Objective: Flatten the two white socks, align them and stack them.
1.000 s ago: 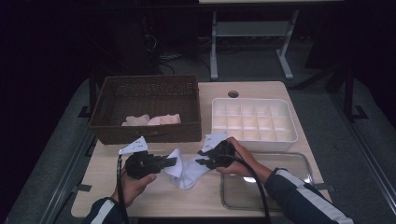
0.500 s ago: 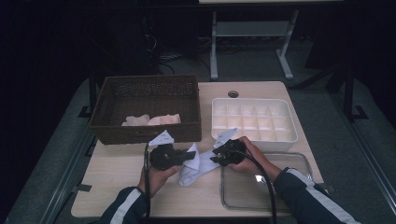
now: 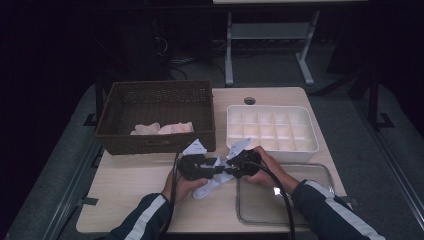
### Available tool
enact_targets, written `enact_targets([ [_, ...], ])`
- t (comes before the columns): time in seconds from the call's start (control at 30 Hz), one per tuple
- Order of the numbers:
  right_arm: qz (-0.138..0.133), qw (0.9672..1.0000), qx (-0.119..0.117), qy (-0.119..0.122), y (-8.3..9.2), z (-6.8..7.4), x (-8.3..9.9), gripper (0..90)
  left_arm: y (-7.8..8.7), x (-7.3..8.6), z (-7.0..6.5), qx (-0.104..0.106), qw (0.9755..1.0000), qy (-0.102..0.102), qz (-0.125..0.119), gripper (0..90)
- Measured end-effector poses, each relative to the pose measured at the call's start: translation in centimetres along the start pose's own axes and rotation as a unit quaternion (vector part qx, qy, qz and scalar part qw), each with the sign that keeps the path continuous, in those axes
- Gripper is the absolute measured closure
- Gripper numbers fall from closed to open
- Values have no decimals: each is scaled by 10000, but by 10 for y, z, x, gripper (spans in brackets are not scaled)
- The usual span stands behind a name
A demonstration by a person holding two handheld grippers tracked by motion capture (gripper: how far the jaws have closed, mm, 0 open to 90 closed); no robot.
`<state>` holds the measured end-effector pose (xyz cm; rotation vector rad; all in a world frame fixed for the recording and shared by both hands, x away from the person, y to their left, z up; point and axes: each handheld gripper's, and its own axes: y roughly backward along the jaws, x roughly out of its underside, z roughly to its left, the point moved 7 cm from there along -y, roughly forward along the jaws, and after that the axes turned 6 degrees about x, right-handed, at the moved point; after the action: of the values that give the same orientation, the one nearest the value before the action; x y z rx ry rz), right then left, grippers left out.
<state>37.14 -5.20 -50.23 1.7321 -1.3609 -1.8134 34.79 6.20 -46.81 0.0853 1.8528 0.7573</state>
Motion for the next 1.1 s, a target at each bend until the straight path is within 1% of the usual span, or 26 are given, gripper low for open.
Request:
enact_targets([
  [0.03,18,10000,-1,21,0,0,1,662,4,-2,-3,40,10000,-47,-62,428],
  [0.07,-3,10000,12,45,0,-1,1,661,10,-5,-5,53,9998,-135,-113,427],
  [0.1,-7,10000,9,11,0,-1,1,663,16,-6,-5,-4,9996,-264,-101,417],
  [0.17,-15,10000,18,10,2,-2,0,669,28,-5,-10,8,9996,-284,-56,418],
  [0.2,-32,10000,10,-40,4,-2,0,674,34,-3,-12,-36,9995,-306,-57,439],
  [0.23,-66,10000,42,29,6,-4,0,674,40,0,-13,-29,9994,-328,-48,465],
  [0.27,-59,10000,58,-35,8,-4,0,678,44,5,-15,42,9995,-302,16,504],
  [0.3,-48,10000,80,-21,10,-5,0,678,46,11,-15,23,9995,-312,97,544],
  [0.33,-51,9999,88,-66,12,-6,-1,678,47,18,-14,-20,9993,-330,202,582],
  [0.37,-92,9998,138,-100,15,-8,-2,682,47,26,-14,50,9990,-321,307,619],
  [0.43,-180,9993,199,-274,23,-11,-5,691,43,39,-12,21,9979,-313,567,646],
  [0.47,-236,9991,232,-277,27,-13,-6,695,41,44,-11,38,9972,-332,663,664],
  [0.5,-304,9988,267,-279,31,-15,-8,702,39,48,-11,88,9968,-305,737,664],
  [0.57,-440,9981,338,-283,40,-16,-11,713,34,55,-10,69,9956,-320,873,679],
  [0.6,-532,9975,300,-342,44,-14,-14,729,30,57,-10,74,9955,-307,899,685],
  [0.63,-648,9970,267,-340,48,-14,-17,739,28,59,-9,50,9949,-318,952,688],
  [0.67,-761,9960,223,-402,51,-12,-21,757,26,61,-8,37,9937,-376,1058,688],
  [0.7,-827,9956,166,-397,52,-9,-24,772,24,62,-8,44,9940,-348,1036,688],
  [0.8,-843,9964,35,-125,46,4,-30,797,20,64,-8,25,9936,-352,1072,684],
  [0.83,-821,9966,-32,-67,43,9,-31,797,20,65,-7,17,9929,-411,1112,682],
  [0.87,-788,9969,-67,22,40,13,-33,793,19,65,-7,24,9928,-433,1116,682],
  [0.9,-758,9971,-92,58,35,17,-34,785,18,66,-7,41,9933,-399,1082,682],
  [0.97,-632,9979,-49,161,26,21,-35,779,18,66,-7,68,9935,-410,1057,682],
  [1.0,-602,9980,-54,167,21,22,-35,773,18,67,-6,83,9937,-404,1046,682],
  [1.03,-496,9986,-18,162,16,22,-34,772,19,67,-6,84,9935,-409,1057,684],
  [1.1,-276,9993,152,198,4,19,-29,772,19,68,-6,69,9932,-459,1069,687],
])
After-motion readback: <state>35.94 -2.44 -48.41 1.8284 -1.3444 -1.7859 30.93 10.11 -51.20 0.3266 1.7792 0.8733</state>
